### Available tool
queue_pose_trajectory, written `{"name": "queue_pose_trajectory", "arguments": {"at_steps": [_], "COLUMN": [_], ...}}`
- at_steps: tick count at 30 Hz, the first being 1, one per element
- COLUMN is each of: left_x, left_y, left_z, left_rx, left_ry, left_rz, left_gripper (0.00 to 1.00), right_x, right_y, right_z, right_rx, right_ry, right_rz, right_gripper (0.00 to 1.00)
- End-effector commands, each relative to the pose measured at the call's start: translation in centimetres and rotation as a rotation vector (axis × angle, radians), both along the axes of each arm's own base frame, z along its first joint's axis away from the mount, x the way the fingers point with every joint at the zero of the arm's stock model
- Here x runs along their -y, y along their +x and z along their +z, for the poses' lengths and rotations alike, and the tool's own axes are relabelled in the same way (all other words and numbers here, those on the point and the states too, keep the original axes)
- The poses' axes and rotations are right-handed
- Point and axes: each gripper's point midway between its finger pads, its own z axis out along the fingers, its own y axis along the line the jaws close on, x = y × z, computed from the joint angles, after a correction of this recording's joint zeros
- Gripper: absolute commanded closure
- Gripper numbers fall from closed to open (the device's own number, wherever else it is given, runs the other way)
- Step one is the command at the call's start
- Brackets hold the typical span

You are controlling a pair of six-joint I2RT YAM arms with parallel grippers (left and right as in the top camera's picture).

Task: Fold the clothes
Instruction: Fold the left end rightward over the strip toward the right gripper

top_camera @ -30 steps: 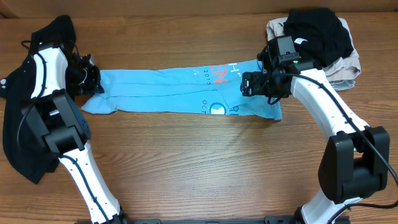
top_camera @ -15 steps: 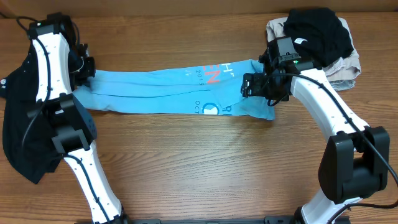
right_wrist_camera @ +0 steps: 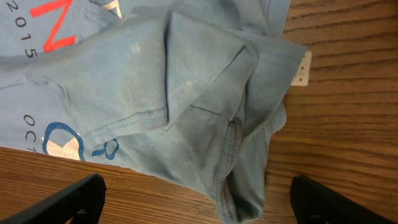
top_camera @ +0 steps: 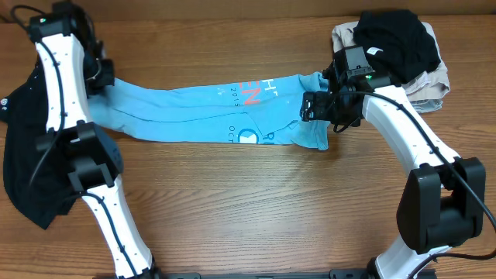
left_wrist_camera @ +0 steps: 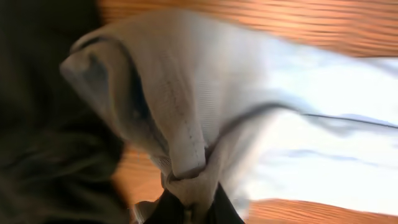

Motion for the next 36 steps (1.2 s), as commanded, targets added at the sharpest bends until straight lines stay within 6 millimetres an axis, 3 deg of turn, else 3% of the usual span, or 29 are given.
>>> {"name": "queue_pose_trajectory", "arguments": {"at_steps": [1,10,16,21,26,30,33,36], "left_x": [6.5,15.4,22.4,26.4,28.7,29.8,30.8,30.9], "left_y": [1.2,1.5,1.0,0.8,1.0,1.1,1.2,1.6], "left_z": [1.6,1.4,1.4,1.5,1.6,1.7,1.9,2.0], "left_rx": [0.06,0.043,0.046,0.071,0.101,0.118,0.133,0.151], "left_ry": [-0.154,-0.193,-0.199,-0.203,-0.208,-0.216,-0.245,-0.24], "left_rz": [-0.048,-0.168,-0.306,-0.367,-0.415,-0.436,-0.451,-0.454], "left_gripper": [0.96,0.96,0.96,0.96,0.95,0.79,0.44,0.22], "right_x": [-0.1,0.1,0.9,1.0,1.0,1.1,1.4,1.9], "right_y": [0.3,0.3,0.2,0.3,0.2,0.3,0.4,0.4], "right_z": [0.4,0.4,0.2,0.2,0.2,0.2,0.2,0.2], "right_rx": [0.013,0.014,0.01,0.012,0.012,0.013,0.013,0.009], "right_ry": [0.001,-0.006,-0.055,-0.057,-0.057,-0.057,-0.057,-0.055], "right_rz": [-0.005,-0.007,-0.022,-0.023,-0.023,-0.025,-0.032,-0.045], "right_gripper": [0.02,0.01,0.02,0.02,0.02,0.02,0.02,0.08]}}
